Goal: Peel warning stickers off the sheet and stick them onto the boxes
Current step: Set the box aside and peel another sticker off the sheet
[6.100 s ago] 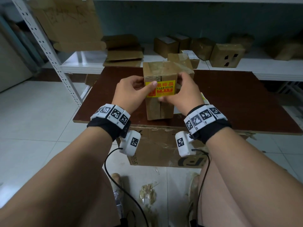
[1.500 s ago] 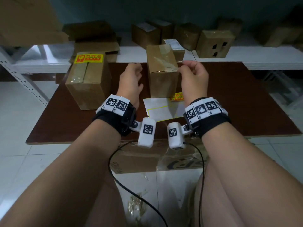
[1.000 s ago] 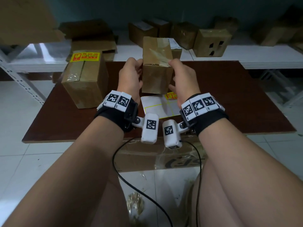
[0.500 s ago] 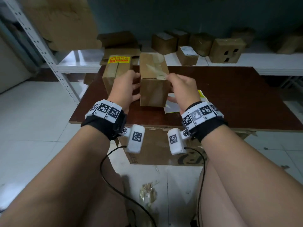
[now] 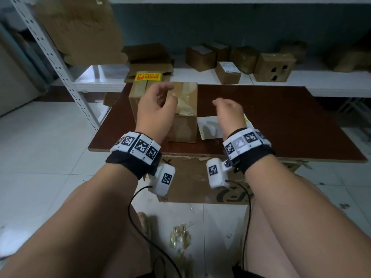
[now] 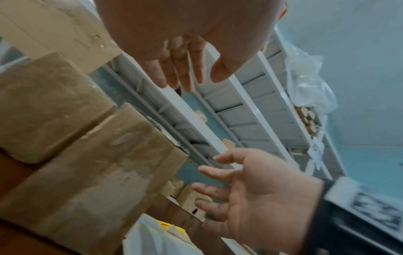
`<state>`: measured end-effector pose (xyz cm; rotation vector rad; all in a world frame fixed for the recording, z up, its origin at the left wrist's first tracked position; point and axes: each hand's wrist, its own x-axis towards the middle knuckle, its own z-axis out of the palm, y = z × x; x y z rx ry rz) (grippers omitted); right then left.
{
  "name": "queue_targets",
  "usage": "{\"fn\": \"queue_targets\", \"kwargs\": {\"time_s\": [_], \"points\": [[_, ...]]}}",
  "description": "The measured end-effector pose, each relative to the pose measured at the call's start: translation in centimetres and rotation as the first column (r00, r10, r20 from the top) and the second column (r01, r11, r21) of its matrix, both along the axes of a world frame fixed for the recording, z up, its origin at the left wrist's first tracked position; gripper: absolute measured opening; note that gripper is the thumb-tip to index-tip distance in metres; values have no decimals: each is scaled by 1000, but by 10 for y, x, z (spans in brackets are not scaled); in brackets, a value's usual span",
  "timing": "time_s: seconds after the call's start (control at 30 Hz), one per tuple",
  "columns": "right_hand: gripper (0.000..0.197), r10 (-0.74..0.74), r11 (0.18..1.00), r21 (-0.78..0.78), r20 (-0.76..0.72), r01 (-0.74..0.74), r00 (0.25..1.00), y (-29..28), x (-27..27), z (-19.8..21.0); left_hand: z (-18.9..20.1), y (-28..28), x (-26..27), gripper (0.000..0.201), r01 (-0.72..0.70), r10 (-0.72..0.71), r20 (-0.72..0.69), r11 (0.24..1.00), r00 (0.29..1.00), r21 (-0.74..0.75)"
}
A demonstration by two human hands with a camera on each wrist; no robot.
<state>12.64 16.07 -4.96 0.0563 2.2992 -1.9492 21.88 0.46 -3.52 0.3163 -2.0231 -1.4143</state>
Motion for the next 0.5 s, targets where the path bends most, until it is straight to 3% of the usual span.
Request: {"fn": "queue_targets", "kwargs": {"time_s": [0.1, 0.2, 0.27, 0.37, 0.5], "points": [[29, -130, 991, 29, 17, 130, 991, 17, -28, 2, 0, 21, -6, 15, 138, -137, -68, 990, 988, 8], [44, -156, 969, 206, 77, 137, 985, 29, -48, 0, -11, 43, -18, 15, 323, -323, 11, 946, 946, 5], [54, -139, 943, 322, 135, 89, 981, 34, -58, -5, -20, 54, -31, 16, 402, -398, 129, 916, 908, -4], [68, -117, 885, 466, 203, 9, 972, 43, -77, -22, -35, 66, -52, 30, 460, -402, 386, 885, 830, -69], [63, -100, 826, 562, 222, -44, 970, 53, -93, -29, -55, 72, -82, 47, 539, -365, 644, 838, 672, -88]]}}
